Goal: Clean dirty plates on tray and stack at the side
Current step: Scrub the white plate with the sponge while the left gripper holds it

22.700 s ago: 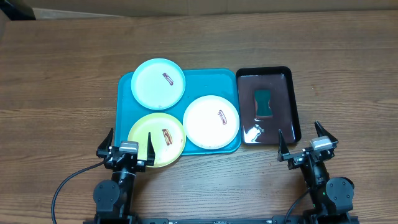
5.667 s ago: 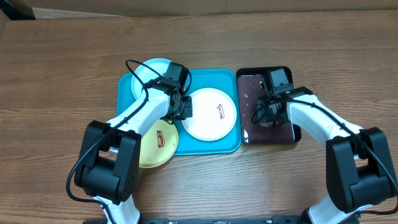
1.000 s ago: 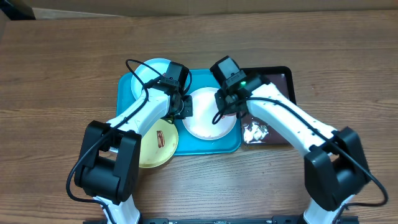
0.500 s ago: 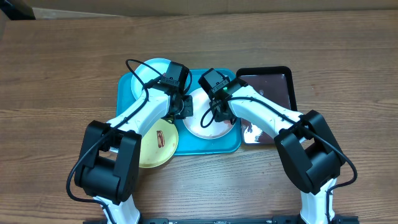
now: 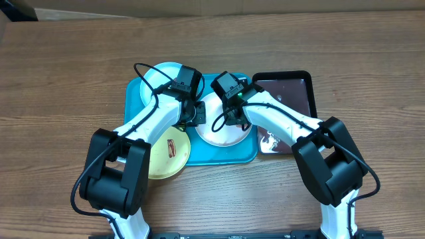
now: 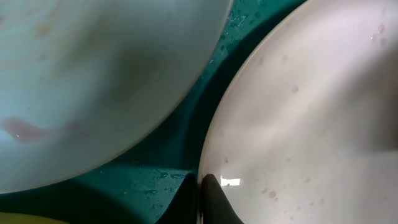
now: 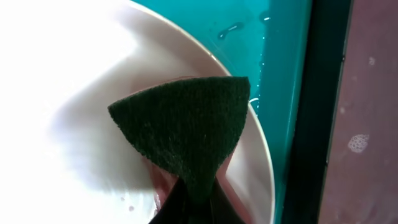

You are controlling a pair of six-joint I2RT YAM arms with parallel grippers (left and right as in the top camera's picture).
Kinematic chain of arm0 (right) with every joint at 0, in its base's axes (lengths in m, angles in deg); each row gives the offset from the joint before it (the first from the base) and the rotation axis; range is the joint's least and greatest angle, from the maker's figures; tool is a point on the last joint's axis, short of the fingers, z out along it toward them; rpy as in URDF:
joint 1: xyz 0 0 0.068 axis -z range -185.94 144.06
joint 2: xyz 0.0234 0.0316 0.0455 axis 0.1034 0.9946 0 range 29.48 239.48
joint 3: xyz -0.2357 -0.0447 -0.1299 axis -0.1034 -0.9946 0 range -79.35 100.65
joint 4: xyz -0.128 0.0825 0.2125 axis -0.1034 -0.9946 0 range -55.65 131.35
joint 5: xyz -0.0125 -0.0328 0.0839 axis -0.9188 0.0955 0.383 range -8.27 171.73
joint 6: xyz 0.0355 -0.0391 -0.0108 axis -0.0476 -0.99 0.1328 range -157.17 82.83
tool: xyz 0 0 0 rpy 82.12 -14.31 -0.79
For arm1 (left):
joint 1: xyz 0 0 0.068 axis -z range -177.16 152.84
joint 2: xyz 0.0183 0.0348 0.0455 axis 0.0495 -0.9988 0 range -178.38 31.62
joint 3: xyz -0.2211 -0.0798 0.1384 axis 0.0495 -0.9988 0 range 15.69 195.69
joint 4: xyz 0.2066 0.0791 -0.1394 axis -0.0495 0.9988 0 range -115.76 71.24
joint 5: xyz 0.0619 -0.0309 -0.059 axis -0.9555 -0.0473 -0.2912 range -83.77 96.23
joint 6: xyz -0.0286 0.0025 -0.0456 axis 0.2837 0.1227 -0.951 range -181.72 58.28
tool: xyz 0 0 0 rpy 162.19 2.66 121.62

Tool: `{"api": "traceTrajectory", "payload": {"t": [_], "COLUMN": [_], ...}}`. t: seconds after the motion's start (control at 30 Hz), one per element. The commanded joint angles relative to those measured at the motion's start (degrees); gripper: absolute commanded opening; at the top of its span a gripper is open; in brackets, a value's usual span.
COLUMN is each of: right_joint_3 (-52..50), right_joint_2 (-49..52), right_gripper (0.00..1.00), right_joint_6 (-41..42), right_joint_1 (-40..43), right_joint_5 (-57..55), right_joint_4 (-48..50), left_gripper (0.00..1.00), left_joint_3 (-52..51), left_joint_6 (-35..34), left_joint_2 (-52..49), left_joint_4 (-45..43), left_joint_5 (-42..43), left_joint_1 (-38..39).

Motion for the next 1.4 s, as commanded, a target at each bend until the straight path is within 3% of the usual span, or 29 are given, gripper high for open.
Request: {"api": "traceTrajectory", "payload": {"t": [0.0,0.4,0.63,1.03,1.37], "right_joint_3": [1.33,-2.75,-2.75,-2.75,-2.43], "right_joint_2": [0.98,1.05,1.11,3.76,4.57], "right_gripper": [0.04,0.04,0.04,0.04,0.04], "right_joint_6": [1.88,1.09,-3.15,-4.44,-7.78], "right_joint_1": [0.15,0.7,3.89,5.25,5.14], "right_joint_5": [-0.46,0.48,12.87,23.08,44.48], "right_joint_4": [0.87,4.57,5.51,5.79,6.71], "left_gripper": [0.04,0.04,0.04,0.04,0.04], "left_joint_3": [-0.31,-0.31,-0.31,-0.31,-0.31], "left_joint_6": [0.28,0.28,0.28,0.28,0.31], "left_joint_2": [-0.52,-0.52,-0.52,-0.52,-0.52], "left_joint_4": [0.09,0.17,0.13,0.07,0.04], "left_joint_5": [-0.35,-0.37,-0.37,-0.37,-0.37], "left_joint_1": [0.39,0.39,0.39,0.39,0.39]}}
